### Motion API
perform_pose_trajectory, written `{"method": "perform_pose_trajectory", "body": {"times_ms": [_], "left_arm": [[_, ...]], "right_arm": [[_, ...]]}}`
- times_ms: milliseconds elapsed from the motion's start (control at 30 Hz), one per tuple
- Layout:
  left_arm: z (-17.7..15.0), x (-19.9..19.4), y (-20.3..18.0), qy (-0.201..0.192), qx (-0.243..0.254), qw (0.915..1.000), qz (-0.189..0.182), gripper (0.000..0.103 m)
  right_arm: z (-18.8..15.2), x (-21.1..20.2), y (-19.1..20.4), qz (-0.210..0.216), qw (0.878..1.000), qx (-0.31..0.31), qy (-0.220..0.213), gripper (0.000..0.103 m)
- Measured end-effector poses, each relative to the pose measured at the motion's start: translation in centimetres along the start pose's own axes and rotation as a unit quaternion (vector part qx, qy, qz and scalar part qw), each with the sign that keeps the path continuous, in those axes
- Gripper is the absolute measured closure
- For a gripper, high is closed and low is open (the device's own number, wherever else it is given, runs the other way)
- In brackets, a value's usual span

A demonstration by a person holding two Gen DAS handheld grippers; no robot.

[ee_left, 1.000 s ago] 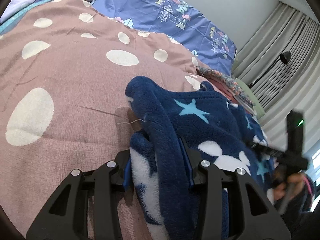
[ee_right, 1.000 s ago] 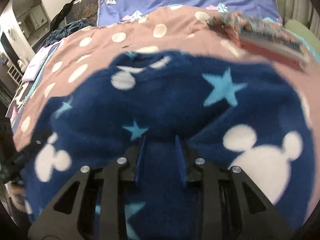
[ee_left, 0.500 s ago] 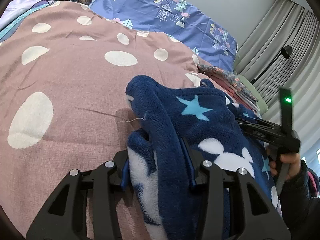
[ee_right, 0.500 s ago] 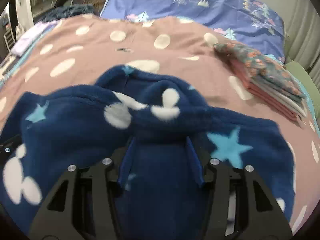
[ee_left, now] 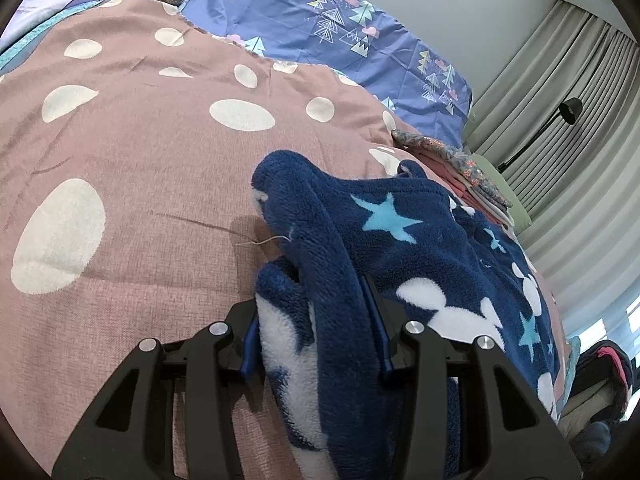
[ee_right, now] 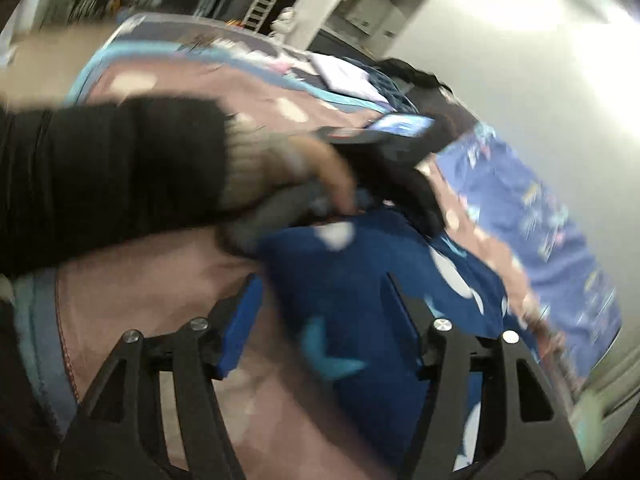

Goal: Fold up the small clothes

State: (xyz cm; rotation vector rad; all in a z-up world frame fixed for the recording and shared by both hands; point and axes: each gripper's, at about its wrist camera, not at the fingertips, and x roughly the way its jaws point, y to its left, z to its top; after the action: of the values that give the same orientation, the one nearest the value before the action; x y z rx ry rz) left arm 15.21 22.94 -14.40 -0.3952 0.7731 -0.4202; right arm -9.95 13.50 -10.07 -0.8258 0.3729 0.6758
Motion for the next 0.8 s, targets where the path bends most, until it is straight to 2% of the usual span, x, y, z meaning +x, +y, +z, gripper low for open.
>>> {"method": "perform_pose_trajectory", "body": {"times_ms": [100,400,800], "left_arm": [[-0.1,0.1,-0.1,-0.001,-0.005,1.0000,-0.005,0.058],[0.0,0.1,0.0,-0.001,-0.005,1.0000,-0.005,0.058],[0.0,0.1,0.3,-0.002,-0.007,0.9999,-0.009,0.058]], "right_arm": [[-0.3,1.1,2.0,-0.024,0.999,-0.030,0.019,0.039],[0.8,5.1,0.4,-0.091,0.994,0.003,0.065,0.038],[1.4,6.7,-0.1,-0.114,0.991,0.022,0.072,0.039]]}}
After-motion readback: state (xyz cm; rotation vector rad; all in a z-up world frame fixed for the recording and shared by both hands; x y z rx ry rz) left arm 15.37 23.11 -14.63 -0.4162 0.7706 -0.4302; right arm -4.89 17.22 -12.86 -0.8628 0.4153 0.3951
